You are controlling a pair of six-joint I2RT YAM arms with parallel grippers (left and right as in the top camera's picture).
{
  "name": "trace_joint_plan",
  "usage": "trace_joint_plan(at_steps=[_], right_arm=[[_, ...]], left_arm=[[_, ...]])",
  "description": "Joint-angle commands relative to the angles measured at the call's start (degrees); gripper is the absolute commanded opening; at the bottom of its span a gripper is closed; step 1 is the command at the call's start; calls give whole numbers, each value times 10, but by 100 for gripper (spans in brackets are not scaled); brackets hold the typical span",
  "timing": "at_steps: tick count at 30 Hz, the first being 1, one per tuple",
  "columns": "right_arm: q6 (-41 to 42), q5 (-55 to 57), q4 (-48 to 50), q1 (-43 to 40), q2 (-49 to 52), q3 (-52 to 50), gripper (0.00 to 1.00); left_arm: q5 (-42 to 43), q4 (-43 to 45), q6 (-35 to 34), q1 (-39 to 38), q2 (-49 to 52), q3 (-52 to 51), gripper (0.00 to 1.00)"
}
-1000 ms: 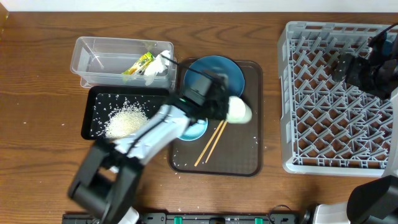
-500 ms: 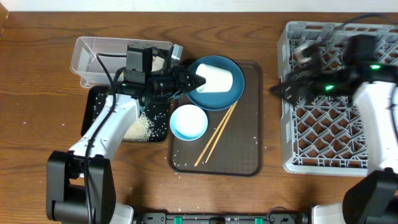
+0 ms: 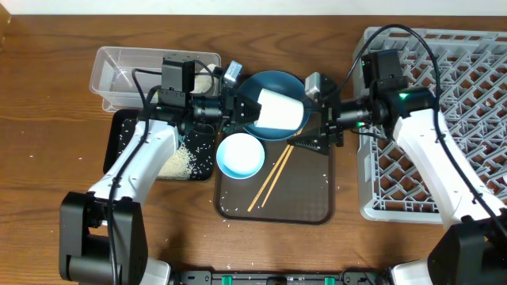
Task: Sort waste into correct bins and load items into the dishwasher rack
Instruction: 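Hand the white cup from the left gripper to the right gripper, then place the white cup upside down in the dish rack with right gripper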
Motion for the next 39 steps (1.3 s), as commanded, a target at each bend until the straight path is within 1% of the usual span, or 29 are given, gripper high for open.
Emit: trace_joint_plan(at_steps=[1,5,8,11,13,14,16,17,18,20,21,22,23,24,25,28,30,32,34,37,39], right_arm=[[6,-33,17,13,1,-2,84],[46,-33,60,12,1,-2,83],[66,-33,90,12,1,-2,79],[85,-32,112,12,1,-2,73],[88,-32,116,12,1,-2,66],[88,-32,115,12,1,-2,62],[89,-25,108,12,1,-2,53],[89,-8,101,12,1,-2,50],[91,9,94,12,1,-2,47],[116,59,85,11,1,-2,43],[139,99,82,9,1,-2,37],[166,136,79,4,-1,-2,28],[195,165,78,-2,-2,-1,25],[232,198,77,-13,-6,1,19],[269,235,73,-28,-12,3,15],[317,312,48,-75,-32,16,13],[345,390,18,-121,-50,31,12],[367,463,-12,-162,-61,52,10],[399,527,-46,-215,-67,82,7],[441,584,-81,-279,-65,116,2],[464,608,-97,-323,-63,131,1]], left_arm=[[33,3,0,-1,0,3,6],[33,2,0,-1,0,3,6],[33,3,0,-1,0,3,6],[33,3,0,-1,0,3,6],[33,3,0,-1,0,3,7],[33,3,0,-1,0,3,9],[27,3,10,-1,0,3,17],[19,3,24,-1,0,3,27],[5,2,34,-1,0,3,29],[-38,-11,57,-1,0,3,34],[-82,-30,70,-1,0,3,35],[-123,-49,79,0,0,3,36],[-168,-69,89,1,0,3,38],[-214,-89,101,3,-1,3,39],[-273,-118,119,6,-2,3,41],[-365,-183,147,18,-12,3,44],[-389,-226,179,31,-28,3,48],[-411,-263,202,47,-50,3,48],[-452,-298,209,64,-79,3,48],[-516,-329,224,77,-126,3,48],[-571,-342,225,79,-155,3,48]])
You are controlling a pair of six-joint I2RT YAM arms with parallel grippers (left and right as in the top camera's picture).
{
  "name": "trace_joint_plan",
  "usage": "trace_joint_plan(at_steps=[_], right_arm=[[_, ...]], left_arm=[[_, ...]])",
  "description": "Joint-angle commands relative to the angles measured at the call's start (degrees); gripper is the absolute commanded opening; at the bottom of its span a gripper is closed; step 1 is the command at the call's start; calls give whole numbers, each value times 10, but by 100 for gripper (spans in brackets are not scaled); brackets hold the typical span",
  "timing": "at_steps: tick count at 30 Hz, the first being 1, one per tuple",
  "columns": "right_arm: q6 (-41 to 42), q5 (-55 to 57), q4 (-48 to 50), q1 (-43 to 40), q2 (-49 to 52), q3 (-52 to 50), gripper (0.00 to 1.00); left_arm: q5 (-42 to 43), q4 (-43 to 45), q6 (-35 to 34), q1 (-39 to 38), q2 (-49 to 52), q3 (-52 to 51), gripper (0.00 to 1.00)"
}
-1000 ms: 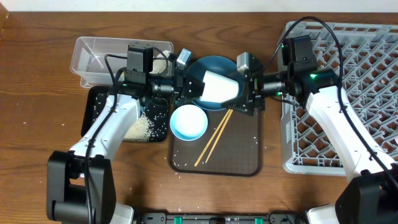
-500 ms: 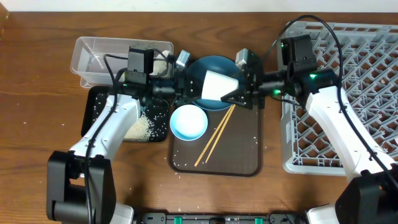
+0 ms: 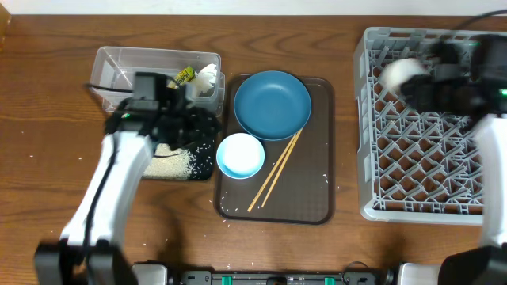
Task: Sort waste into correct bins and load items into the dishwasher rack
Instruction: 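Place the white cup upside down in the dish rack with right gripper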
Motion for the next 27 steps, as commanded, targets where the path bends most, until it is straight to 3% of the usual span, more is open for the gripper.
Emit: trace_joint_plan(at_steps=[1,4,11,21,23,26,27], right_arm=[[76,101,-18,-62,-8,28,1],[90,131,-30,-110,3,30,1],[115,179,-37,-196,55,30,2],[135,204,-63,-248,146,30,2],[136,204,-62,-250,158,30,9],[136,174,-51,-250,164,30,48],[136,155,-45,-250,164,30,54]], left_arm=[[-134,-15,31,2,-51,4,48],[-175,-26,30,2,-80,4,50],[-175,-27,30,2,-86,4,51],[-175,-27,30,2,-86,4,51],[-175,-28,30,2,-86,4,51],[-175,-27,30,2,-86,4,51],[-175,-27,30,2,-86,4,51]])
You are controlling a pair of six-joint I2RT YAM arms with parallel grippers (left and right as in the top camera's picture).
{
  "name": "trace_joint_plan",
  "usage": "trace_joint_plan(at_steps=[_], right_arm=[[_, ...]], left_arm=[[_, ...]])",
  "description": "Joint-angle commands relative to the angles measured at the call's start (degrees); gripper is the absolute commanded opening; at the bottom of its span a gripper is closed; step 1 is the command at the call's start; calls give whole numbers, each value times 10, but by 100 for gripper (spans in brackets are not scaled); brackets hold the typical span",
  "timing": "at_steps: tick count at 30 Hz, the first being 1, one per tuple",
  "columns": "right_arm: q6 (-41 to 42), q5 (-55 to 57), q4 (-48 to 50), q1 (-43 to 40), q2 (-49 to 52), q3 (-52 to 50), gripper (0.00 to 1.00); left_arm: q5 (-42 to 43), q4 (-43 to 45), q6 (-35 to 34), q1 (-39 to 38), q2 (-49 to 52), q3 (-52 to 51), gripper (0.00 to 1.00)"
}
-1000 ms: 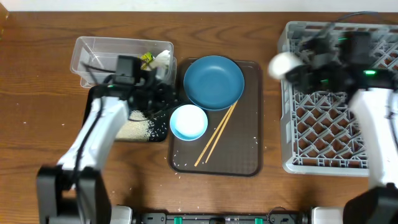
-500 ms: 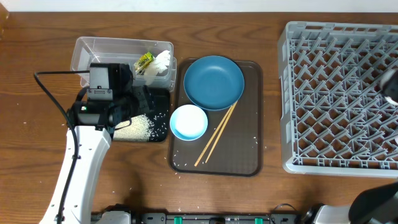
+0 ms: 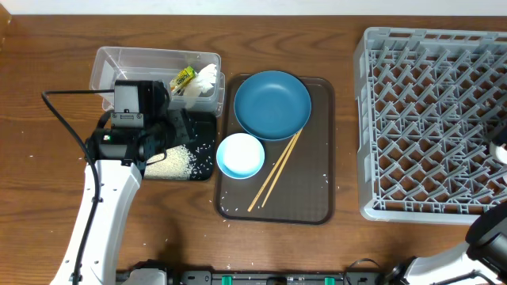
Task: Sort waste into correct bins and load items into the dishwasher rack
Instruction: 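Place the white cup upside down in the dish rack with right gripper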
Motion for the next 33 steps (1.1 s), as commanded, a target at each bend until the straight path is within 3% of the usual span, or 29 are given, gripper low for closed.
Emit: trace_joint_plan(at_steps=[1,2,6,19,24,25,27,28,33], right_arm=[[12,-53,14,-5,-1,8,61],[12,-75,17,-5,-4,8,71],[12,-108,25,-2,-28,12,76],[-5,-175,45,78,-102,14,69],[-11,-102,37,138,-100,14,56],[-5,-76,36,146,-99,14,47],[9,-22,34,159,-94,14,18],[9,-8,34,162,-91,14,9],[6,6,30,152,-53,14,6]], left_arm=[[-6,-2,10,1,1,4,51],[-6,-2,10,1,1,4,52],[-6,-3,10,1,1,4,52],[-6,-12,10,1,1,4,52],[-6,-13,10,1,1,4,52],[-6,-13,10,1,1,4,52],[-6,-15,10,1,1,4,52],[-6,-17,10,1,1,4,52],[-6,-19,10,1,1,4,52]])
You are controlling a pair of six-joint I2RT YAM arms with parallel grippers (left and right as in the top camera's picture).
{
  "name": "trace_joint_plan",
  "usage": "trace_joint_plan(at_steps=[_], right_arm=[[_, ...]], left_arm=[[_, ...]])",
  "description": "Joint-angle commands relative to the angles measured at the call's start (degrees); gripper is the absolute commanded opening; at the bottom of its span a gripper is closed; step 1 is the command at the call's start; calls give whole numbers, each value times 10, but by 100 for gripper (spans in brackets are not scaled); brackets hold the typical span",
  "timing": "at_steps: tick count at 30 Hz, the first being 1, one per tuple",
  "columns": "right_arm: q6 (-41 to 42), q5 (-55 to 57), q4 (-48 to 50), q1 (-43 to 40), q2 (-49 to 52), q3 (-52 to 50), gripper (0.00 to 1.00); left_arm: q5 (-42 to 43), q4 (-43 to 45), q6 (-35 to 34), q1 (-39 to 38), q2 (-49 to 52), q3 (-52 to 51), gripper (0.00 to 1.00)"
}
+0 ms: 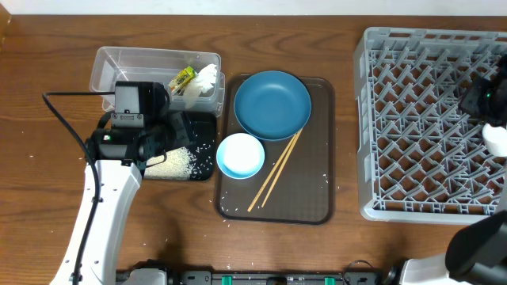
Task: Sort waste into correct bins and load items into the dishwasher rack
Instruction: 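Place the white cup upside down in the dish rack with right gripper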
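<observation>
A blue plate [272, 104], a small white bowl [240, 155] and a pair of chopsticks [273, 176] lie on the brown tray [317, 215]. A yellow-green wrapper [183, 77] and a crumpled white tissue [204, 79] sit in the clear bin [119, 67]. My left gripper [176, 127] hovers over the black tray of rice [170, 163]; its dark fingers blend into the tray. The right gripper [477, 99] shows as a dark mass over the right edge of the grey rack [412, 119]. The white cup is out of view.
Rice grains are scattered on the brown tray and on the wooden table around the black tray. The rack fills the right side of the table. A black cable loops out to the left of my left arm.
The left arm has not moved. The right arm, then only slivers at the frame's right edge, now has its black wrist over the rack's right side.
At first the left gripper held a wrapper by the blue plate and the right held a white cup over it. Then wrapper and tissue lay in the clear bin, with the cup over the rack. After that the right arm sat at the frame's edge, cup unseen.
</observation>
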Motion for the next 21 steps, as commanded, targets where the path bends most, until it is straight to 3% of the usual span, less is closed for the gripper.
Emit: trace_joint_plan(at_steps=[1,11,21], right_arm=[[4,40,-4,-12,40,8,6],[15,146,9,-67,80,8,4],[48,124,6,-157,80,8,6]], left_arm=[[-6,-2,10,1,1,4,52],[-6,-2,10,1,1,4,52],[-6,-2,10,1,1,4,52]])
